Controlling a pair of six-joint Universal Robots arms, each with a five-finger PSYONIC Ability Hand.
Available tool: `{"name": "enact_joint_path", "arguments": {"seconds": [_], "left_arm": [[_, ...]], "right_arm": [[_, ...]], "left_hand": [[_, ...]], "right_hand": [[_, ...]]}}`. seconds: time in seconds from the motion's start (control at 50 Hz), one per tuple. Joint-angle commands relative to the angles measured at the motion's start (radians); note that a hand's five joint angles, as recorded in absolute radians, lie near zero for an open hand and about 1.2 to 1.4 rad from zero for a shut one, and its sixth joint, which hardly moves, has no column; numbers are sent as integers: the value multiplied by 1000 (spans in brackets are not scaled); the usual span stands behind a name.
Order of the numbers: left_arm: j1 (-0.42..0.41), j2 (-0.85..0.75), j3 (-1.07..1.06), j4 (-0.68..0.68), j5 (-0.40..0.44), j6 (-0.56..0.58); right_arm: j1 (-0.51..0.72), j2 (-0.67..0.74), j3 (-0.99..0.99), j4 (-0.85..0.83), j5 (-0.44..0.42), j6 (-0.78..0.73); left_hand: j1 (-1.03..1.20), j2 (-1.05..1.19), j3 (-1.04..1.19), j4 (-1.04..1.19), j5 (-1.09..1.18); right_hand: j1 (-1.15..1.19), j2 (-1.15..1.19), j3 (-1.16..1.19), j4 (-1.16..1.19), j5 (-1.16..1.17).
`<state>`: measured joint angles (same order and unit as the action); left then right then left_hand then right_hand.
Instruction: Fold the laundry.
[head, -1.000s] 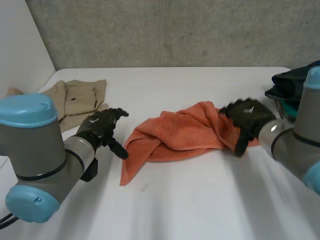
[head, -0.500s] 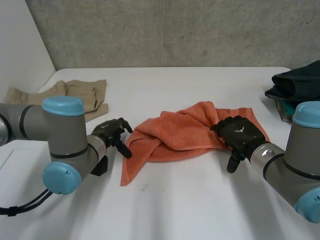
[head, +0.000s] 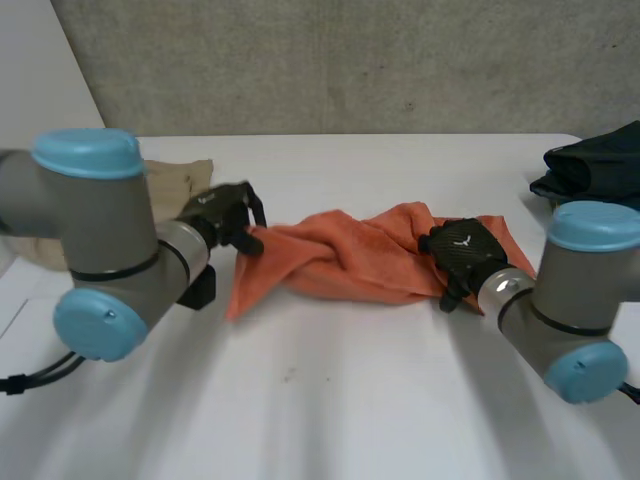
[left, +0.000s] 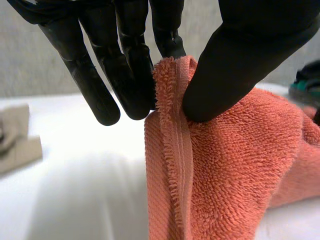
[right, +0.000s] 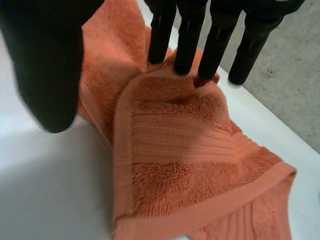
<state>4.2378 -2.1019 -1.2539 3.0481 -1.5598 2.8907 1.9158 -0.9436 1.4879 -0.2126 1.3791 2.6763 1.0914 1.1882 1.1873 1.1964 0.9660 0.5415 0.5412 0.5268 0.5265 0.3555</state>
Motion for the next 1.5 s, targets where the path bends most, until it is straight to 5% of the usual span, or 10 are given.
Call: {"name": "enact_joint_path", "arguments": {"seconds": [0.02,0.04,0.22,0.44,0.54,0.8,0.92,1.06,1.28,1.5], "left_arm": [[2,74,-22,1,0,12],[2,74,-24,0,0,12],[45,157,-41,-6,-28,67],[99,356,-64,-5,-23,329],[94,355,-73,-5,-20,456],[86,30,43,210,-20,654],[97,-46,261,537,-17,670],[83,0,346,845,-36,674],[76,114,67,739,-37,660],[50,171,-401,710,-25,667]], "right_arm": [[2,144,-156,-1,23,-15],[2,135,-170,5,40,-27],[-8,-216,-101,11,64,-44],[-187,-389,-304,635,-47,-157],[-202,-403,-319,731,-92,-188],[-170,-170,-377,521,-16,-185],[-101,-123,-521,104,98,-179],[-66,-165,-528,-347,112,-165],[-50,-161,-520,-96,32,-157],[-60,17,-345,105,5,-162]], "left_hand": [[305,208,209,200,256],[305,208,209,200,256],[305,208,209,200,256],[305,208,209,200,256],[305,208,209,200,256],[305,208,209,200,256],[305,208,209,200,256],[305,208,209,200,256],[305,208,209,200,256],[305,208,209,200,256]], "right_hand": [[643,643,657,658,654],[853,853,867,868,864],[855,855,870,870,866],[855,855,870,870,866],[855,855,870,870,866],[855,855,870,870,866],[855,855,870,870,866],[855,855,870,870,866],[855,855,870,870,866],[855,855,870,870,866]]}}
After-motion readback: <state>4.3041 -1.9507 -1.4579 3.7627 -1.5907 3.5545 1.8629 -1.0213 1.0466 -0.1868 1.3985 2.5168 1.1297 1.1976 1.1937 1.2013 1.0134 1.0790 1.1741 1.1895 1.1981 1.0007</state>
